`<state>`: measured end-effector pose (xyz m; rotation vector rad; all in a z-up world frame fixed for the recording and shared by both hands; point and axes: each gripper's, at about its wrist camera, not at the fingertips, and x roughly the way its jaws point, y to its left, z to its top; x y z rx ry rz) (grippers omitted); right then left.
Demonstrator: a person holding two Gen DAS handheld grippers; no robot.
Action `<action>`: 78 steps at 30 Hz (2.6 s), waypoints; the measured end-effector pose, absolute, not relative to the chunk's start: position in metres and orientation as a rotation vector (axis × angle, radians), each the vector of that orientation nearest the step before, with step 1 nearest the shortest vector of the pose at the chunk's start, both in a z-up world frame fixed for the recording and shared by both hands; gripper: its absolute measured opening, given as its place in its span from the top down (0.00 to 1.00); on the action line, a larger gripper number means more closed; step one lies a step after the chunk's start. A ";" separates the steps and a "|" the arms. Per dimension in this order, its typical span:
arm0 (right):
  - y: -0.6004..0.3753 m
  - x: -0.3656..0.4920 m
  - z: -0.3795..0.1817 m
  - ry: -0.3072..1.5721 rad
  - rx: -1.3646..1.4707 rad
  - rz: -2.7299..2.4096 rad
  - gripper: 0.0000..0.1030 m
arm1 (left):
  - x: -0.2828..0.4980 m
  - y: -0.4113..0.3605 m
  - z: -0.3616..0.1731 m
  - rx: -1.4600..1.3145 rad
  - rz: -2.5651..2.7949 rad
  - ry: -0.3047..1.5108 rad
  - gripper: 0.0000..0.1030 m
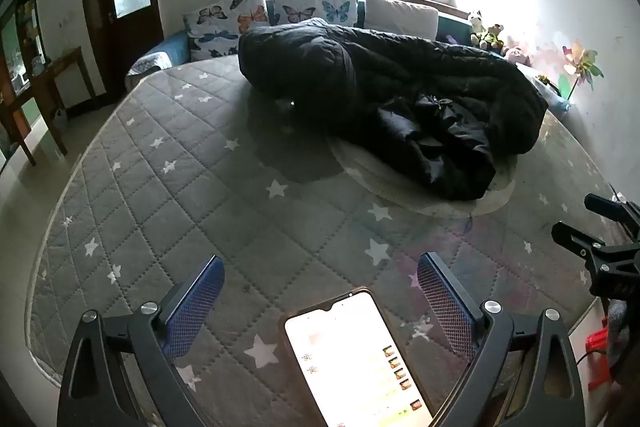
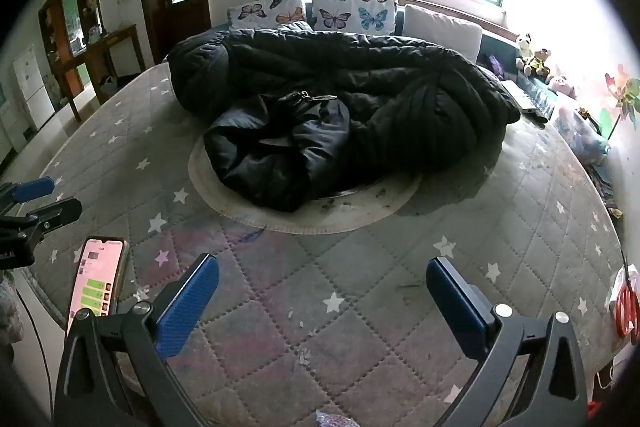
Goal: Fold large clothes
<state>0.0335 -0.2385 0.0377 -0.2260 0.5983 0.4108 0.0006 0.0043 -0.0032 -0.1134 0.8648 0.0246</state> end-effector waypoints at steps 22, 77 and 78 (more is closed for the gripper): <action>-0.242 0.050 0.037 0.604 -0.228 0.389 0.00 | 0.026 0.011 -0.011 -0.093 0.049 0.915 0.10; -0.245 0.065 0.040 0.599 -0.185 0.367 0.00 | 0.038 0.034 -0.010 -0.114 0.049 0.916 0.12; -0.244 0.066 0.040 0.600 -0.186 0.367 0.00 | 0.039 0.034 -0.010 -0.115 0.048 0.917 0.12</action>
